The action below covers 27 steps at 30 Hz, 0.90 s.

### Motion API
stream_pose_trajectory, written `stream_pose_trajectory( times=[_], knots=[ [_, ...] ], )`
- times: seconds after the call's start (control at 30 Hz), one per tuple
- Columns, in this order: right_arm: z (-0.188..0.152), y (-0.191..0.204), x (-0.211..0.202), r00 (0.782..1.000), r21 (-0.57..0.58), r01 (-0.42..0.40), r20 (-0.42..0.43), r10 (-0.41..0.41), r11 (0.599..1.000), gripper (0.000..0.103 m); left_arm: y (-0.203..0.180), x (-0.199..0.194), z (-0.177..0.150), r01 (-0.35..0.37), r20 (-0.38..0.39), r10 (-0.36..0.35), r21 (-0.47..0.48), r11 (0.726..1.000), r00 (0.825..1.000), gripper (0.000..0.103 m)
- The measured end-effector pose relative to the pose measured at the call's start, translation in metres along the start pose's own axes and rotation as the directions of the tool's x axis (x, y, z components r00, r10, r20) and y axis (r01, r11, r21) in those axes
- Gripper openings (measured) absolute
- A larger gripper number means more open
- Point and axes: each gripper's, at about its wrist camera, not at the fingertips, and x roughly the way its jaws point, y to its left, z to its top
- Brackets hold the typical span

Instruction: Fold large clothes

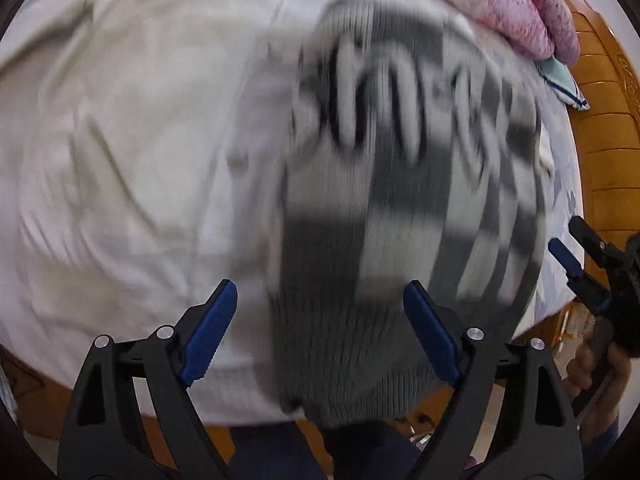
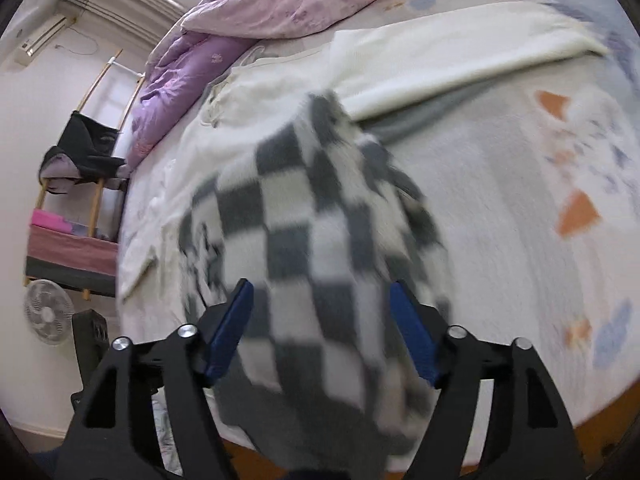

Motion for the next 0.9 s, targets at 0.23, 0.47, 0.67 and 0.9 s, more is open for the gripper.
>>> stream_pose_trajectory(
  times=[0.23,0.47,0.67,0.9],
  knots=[
    [-0.068,-0.048,0.02,0.997,0.231,0.044,-0.065,-0.03,0.972,0.077,-0.004,0.043,-0.031,-0.001,-0.005,0.001,-0.078,0.997,1.0,0.089],
    [-0.099,-0.079,0.044,0.991,0.41,-0.083,-0.061,0.118,0.908,0.084,-0.015,0.034,-0.029,0.033,-0.055,-0.038,-0.088,0.996,0.998,0.048],
    [-0.119,-0.102,0.06,0.968,0.542,-0.197,-0.026,0.25,0.817,0.089,-0.02,0.031,-0.024,0.019,-0.091,-0.026,-0.079,0.997,0.996,0.048],
    [-0.114,-0.106,0.065,0.926,0.509,-0.308,-0.034,0.376,0.804,0.076,-0.026,0.034,-0.02,0.004,-0.105,-0.014,-0.098,0.995,0.994,0.053]
  ],
)
